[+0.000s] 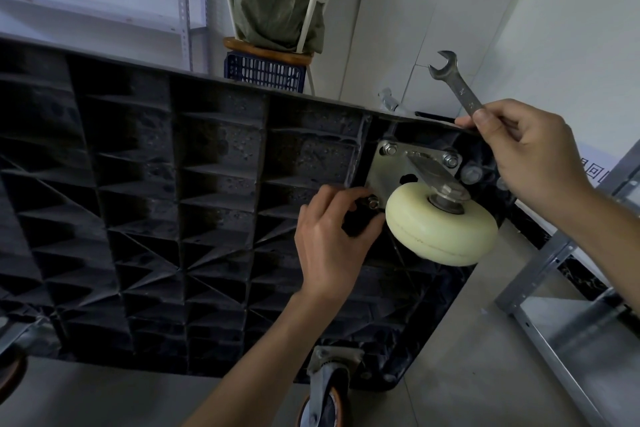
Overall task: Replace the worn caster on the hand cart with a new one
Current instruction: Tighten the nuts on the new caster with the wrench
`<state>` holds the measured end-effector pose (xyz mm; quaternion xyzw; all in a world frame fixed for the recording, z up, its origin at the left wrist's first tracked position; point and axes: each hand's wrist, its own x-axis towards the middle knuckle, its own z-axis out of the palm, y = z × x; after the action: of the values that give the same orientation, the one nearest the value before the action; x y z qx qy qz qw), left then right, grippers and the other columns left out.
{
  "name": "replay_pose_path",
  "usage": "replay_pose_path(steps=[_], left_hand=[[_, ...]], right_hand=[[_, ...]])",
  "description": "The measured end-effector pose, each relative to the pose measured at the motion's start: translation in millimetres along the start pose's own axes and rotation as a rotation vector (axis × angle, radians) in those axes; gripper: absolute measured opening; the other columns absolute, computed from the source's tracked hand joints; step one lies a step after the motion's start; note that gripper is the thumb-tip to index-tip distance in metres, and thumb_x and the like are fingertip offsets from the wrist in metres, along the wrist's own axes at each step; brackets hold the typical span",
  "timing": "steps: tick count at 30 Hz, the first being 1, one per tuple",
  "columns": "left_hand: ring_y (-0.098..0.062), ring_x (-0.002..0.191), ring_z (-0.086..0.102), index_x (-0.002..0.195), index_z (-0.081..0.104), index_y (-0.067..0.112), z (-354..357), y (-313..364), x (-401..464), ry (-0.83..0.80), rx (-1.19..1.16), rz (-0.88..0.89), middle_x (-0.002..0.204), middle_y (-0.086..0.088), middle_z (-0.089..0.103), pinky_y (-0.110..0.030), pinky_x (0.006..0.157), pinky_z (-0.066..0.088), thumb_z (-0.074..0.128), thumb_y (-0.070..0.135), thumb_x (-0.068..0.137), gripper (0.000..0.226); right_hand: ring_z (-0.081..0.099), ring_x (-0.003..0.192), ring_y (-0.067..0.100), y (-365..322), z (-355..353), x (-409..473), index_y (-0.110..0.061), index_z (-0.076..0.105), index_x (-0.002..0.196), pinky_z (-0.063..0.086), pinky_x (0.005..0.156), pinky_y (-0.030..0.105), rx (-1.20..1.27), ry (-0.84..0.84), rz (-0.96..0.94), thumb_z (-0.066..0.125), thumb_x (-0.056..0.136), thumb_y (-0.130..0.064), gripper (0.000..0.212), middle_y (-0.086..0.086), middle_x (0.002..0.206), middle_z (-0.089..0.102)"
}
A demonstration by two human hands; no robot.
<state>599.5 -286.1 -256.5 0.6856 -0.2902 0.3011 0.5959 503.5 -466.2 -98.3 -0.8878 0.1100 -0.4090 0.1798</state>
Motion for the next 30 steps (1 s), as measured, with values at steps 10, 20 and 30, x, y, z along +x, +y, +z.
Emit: replay_pose_path(steps=[10, 20, 30], left_hand=[[-0.007, 0.078, 0.057, 0.103, 0.078, 0.024, -1.2, -7.5, 7.3, -0.03, -0.112, -0.012, 0.091, 0.015, 0.056, -0.043, 0.07, 0.054, 0.083, 0.034, 0.079, 0.027], [-0.003, 0.073, 0.052, 0.105, 0.078, 0.023, -1.9, -1.7, 7.6, -0.054, -0.023, 0.047, 0.085, 0.013, 0.056, -0.04, 0.069, 0.051, 0.084, 0.026, 0.078, 0.028], [-0.007, 0.072, 0.053, 0.104, 0.078, 0.023, -1.1, -3.0, 7.4, -0.067, -0.037, 0.022, 0.087, 0.012, 0.057, -0.04, 0.063, 0.053, 0.083, 0.027, 0.079, 0.027]], right_hand=[[0.071, 0.097, 0.022, -1.0, 0.9, -0.2, -0.032, 0.073, 0.103, 0.054, 0.091, 0.05, 0.004, 0.007, 0.012, 0.047, 0.097, -0.053, 0.034, -0.011, 0.1, 0.076], [0.058, 0.058, 0.008, -2.0, 0.9, -1.9, -0.03, 0.073, 0.104, 0.046, 0.065, 0.038, 0.014, 0.02, -0.002, 0.049, 0.101, -0.047, 0.029, -0.01, 0.09, 0.075], [0.069, 0.085, 0.027, -1.9, 1.1, -2.2, -0.033, 0.073, 0.103, 0.054, 0.084, 0.052, 0.016, 0.013, 0.007, 0.046, 0.096, -0.056, 0.036, -0.009, 0.095, 0.076]])
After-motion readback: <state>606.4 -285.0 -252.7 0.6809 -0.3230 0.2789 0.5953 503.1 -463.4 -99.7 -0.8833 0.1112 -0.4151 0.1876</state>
